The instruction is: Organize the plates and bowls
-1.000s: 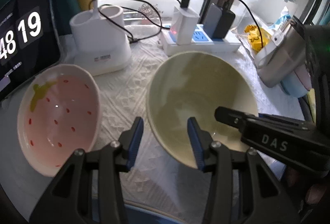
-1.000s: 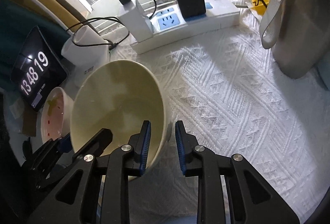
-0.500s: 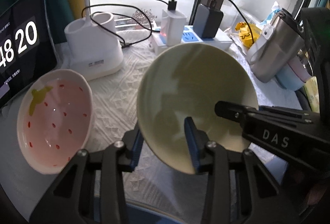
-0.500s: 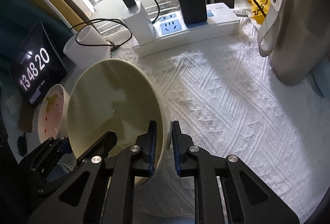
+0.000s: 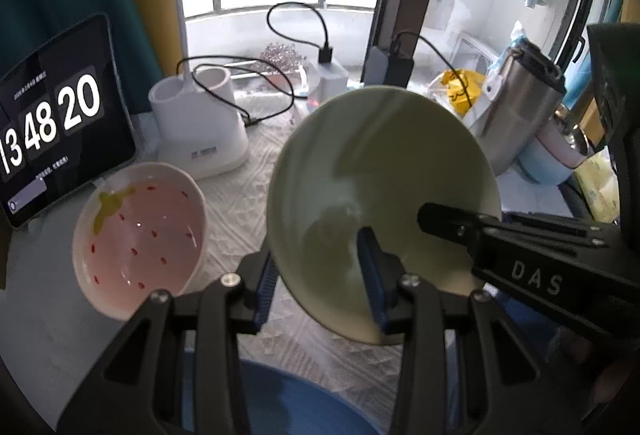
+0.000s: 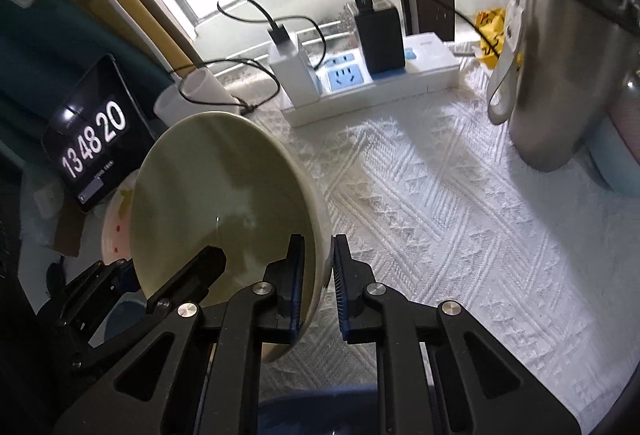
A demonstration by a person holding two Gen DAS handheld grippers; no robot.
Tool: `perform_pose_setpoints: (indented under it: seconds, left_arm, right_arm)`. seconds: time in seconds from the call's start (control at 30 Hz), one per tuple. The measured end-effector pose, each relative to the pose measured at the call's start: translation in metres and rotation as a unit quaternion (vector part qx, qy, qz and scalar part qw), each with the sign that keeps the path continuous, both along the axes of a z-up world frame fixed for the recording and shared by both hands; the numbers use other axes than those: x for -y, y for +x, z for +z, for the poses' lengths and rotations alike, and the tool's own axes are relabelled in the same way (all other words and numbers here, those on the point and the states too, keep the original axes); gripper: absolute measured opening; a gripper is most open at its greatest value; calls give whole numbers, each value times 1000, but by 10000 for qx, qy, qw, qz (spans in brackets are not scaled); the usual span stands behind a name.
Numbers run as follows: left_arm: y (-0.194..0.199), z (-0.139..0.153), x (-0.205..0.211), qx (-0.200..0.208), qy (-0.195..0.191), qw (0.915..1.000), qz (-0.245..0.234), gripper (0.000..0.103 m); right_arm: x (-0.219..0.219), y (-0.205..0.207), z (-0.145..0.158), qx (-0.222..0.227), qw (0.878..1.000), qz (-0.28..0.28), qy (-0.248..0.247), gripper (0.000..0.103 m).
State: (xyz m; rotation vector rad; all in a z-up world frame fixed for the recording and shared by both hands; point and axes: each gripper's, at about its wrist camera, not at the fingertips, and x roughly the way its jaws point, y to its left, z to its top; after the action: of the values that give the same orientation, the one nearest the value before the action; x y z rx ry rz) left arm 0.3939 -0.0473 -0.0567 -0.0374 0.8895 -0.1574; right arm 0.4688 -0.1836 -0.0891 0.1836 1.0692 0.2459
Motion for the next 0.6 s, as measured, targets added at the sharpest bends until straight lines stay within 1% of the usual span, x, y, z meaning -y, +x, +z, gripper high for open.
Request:
perform_pose_setpoints:
  seconds: [0.6]
  left_arm:
    - [-40,42,7,388,-67,9992,-54,39]
  right_arm:
    - [6,-44,44,381,9992,-48,73,15]
